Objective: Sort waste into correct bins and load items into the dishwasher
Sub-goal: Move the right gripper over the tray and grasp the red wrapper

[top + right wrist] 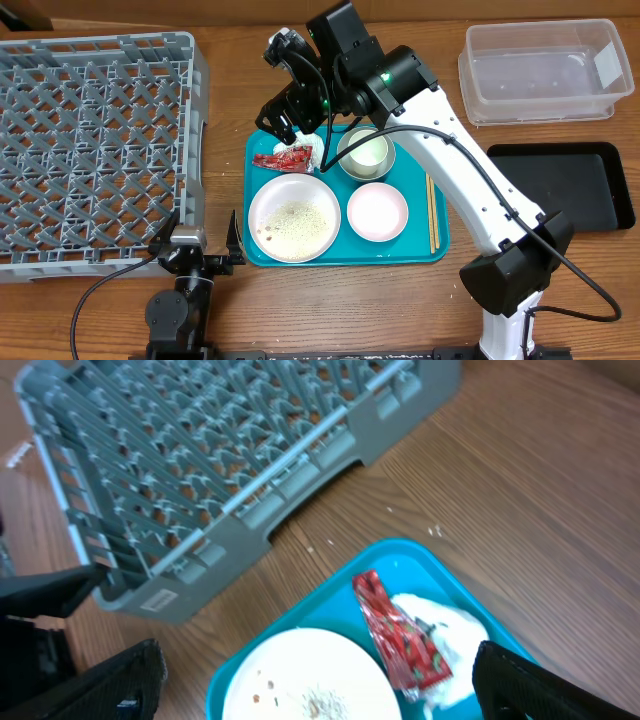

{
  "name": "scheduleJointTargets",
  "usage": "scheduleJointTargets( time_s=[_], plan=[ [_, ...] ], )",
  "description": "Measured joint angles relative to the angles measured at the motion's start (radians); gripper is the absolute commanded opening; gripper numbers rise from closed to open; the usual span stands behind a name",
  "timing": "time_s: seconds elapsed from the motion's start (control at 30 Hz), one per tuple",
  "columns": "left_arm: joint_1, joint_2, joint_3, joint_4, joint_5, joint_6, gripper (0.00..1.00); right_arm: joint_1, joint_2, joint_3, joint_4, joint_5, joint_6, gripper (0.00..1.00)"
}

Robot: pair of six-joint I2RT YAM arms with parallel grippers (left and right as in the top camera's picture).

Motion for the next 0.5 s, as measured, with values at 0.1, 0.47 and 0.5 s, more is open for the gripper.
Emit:
scheduleJointTargets(
  time_s=[0.1, 0.47, 0.5],
  plan=[
    [0.000, 0.000, 0.000, 0.000, 0.000, 0.000, 1.00, 0.000, 0.000, -0.003, 0.011, -0.018, 0.000, 1.00],
    [0.000, 0.000, 0.000, 0.000, 0.000, 0.000, 1.00, 0.000, 0.144, -0.090, 0.056, 0.040, 0.021, 0.86],
    [0.000, 0.000, 0.000, 0.000, 0.000, 0.000, 1.00, 0.000, 0.172, -0.096, 0.056, 0.052, 0.024, 0.83]
  ],
)
